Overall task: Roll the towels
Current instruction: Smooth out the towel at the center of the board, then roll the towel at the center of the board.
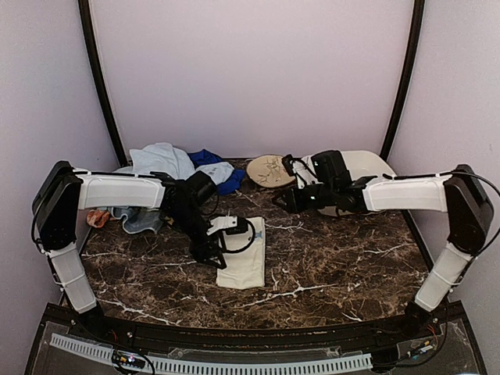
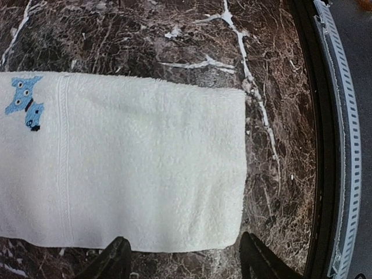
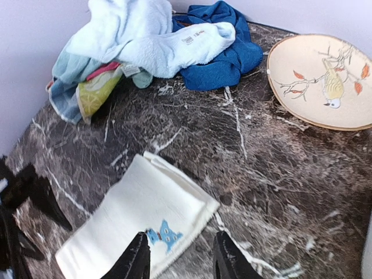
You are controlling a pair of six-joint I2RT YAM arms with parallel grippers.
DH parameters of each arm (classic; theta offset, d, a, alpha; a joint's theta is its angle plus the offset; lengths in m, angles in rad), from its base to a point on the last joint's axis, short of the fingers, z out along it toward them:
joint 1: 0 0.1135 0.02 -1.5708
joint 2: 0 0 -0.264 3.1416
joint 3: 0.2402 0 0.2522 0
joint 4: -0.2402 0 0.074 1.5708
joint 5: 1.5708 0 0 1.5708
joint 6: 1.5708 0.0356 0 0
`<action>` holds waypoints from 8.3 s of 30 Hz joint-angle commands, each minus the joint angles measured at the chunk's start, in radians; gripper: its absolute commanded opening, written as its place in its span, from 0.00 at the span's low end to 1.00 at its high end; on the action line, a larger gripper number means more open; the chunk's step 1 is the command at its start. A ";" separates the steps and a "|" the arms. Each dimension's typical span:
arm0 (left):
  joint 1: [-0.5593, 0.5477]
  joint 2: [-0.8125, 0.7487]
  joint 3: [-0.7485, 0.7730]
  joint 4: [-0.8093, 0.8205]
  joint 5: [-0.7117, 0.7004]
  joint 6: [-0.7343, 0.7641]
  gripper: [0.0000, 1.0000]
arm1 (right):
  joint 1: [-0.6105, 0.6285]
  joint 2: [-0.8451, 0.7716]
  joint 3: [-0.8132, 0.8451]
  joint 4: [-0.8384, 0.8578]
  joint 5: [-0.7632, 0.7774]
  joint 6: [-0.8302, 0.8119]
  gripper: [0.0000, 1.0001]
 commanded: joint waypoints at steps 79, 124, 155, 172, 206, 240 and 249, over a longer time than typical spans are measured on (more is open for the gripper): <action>-0.088 -0.154 -0.237 0.248 -0.143 0.082 0.60 | 0.195 0.337 0.157 -0.295 -0.627 -0.050 0.00; 0.053 0.205 0.104 -0.153 0.255 -0.021 0.00 | 0.439 -0.397 -0.451 0.098 0.357 -0.673 0.94; 0.085 0.257 0.083 -0.118 0.286 -0.073 0.33 | 0.518 0.185 -0.153 0.108 0.437 -0.925 0.16; 0.246 -0.189 -0.292 0.172 0.119 0.022 0.65 | 0.305 0.303 0.196 -0.342 -0.141 -0.567 0.00; -0.056 -0.003 -0.203 0.344 -0.313 0.191 0.55 | 0.114 0.549 0.380 -0.439 -0.687 -0.066 0.00; -0.038 0.094 -0.073 -0.088 0.025 0.108 0.00 | 0.020 -0.347 -0.387 0.382 0.330 -0.179 0.95; 0.020 0.232 0.088 -0.242 0.127 0.097 0.00 | 0.428 -0.439 -0.573 0.408 0.558 -0.752 0.83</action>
